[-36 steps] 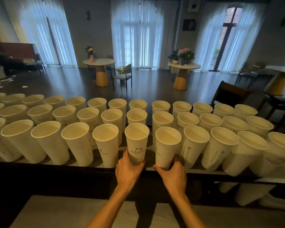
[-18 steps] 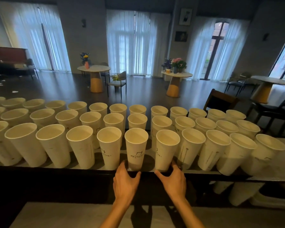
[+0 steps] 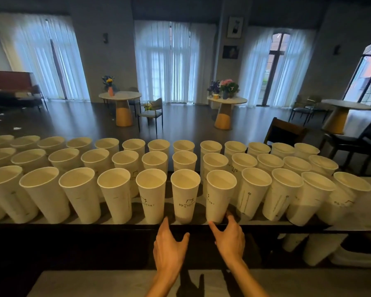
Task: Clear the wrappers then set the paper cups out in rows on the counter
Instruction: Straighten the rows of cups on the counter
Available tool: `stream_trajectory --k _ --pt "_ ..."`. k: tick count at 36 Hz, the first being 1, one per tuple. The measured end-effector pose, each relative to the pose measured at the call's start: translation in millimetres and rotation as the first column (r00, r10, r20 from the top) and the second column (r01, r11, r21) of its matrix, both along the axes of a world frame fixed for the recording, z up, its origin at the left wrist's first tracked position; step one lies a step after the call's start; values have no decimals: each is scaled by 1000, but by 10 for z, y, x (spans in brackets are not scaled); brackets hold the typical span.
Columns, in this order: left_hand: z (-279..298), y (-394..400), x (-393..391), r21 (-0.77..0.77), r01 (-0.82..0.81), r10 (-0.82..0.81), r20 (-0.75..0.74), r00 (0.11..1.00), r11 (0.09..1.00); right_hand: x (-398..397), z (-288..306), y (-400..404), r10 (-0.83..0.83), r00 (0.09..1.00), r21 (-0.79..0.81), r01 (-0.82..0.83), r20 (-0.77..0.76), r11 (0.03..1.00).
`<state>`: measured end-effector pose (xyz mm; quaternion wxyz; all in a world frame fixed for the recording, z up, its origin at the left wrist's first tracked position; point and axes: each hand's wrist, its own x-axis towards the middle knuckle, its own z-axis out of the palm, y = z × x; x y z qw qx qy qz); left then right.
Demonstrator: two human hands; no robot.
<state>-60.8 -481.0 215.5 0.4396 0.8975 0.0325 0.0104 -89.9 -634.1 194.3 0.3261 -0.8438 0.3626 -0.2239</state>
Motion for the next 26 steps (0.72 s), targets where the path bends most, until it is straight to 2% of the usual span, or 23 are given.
stream_trajectory --k 6,13,16,21,26 --pt "-1 -10 -209 -6 45 -45 62 997 999 -98 100 18 42 999 -16 -42 6 999" --pt "63 -533 -564 58 310 -315 216 924 949 -490 -65 -318 14 996 92 -22 83 996" --pt "67 -920 -728 62 394 -397 234 887 917 -751 -32 -630 -67 988 89 54 141 995" --pt "155 -1501 -865 -14 382 -375 168 912 924 -1042 86 -1197 -170 976 103 156 139 982" --pt "240 -1889 -800 -126 315 -292 170 941 941 -1042 156 -1566 -114 988 85 105 101 991"
